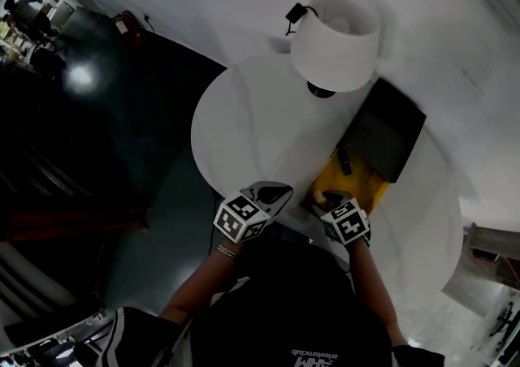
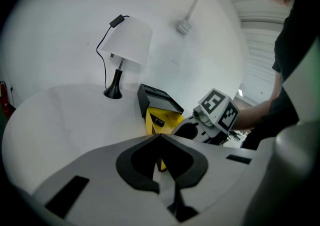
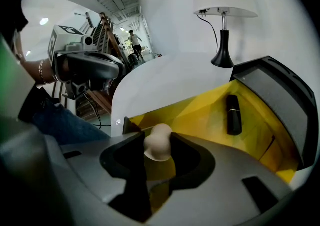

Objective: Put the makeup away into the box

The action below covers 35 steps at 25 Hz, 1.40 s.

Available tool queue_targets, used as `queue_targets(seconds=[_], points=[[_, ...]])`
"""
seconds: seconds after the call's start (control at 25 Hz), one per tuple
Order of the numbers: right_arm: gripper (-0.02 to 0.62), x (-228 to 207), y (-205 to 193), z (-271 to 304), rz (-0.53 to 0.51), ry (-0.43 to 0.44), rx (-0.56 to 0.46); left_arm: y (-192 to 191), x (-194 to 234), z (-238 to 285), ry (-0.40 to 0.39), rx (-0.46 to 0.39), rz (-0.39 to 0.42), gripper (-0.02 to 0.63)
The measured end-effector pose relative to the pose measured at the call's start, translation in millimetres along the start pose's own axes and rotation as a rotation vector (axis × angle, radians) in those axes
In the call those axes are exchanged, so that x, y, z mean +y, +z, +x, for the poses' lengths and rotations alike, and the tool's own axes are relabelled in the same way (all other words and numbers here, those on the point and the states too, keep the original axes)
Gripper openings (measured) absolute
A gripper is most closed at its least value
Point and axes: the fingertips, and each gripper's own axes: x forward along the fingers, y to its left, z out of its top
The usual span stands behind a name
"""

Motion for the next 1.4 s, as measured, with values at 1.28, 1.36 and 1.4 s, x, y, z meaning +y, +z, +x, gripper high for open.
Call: queue_targets(seconds=[1.28,1.36,1.4], points=[[0.201,-12.4,5.3,-19.9,0.124,-0.076,-0.1,-2.4,-2.4,-6.0,0.004,-0.019,0.01,0.017],[0.198,-14.6,7.9,-26.0,0.13,-0.089,-0.123,-1.1,-2.3,-6.4,0.007,-0.022,0.016,0.017],[0.19,-15.9,9.5,-29.5,0.132,-0.096,-0.135,0.1,-2.1,-6.3,0.009,-0.027,0.019,0.017]])
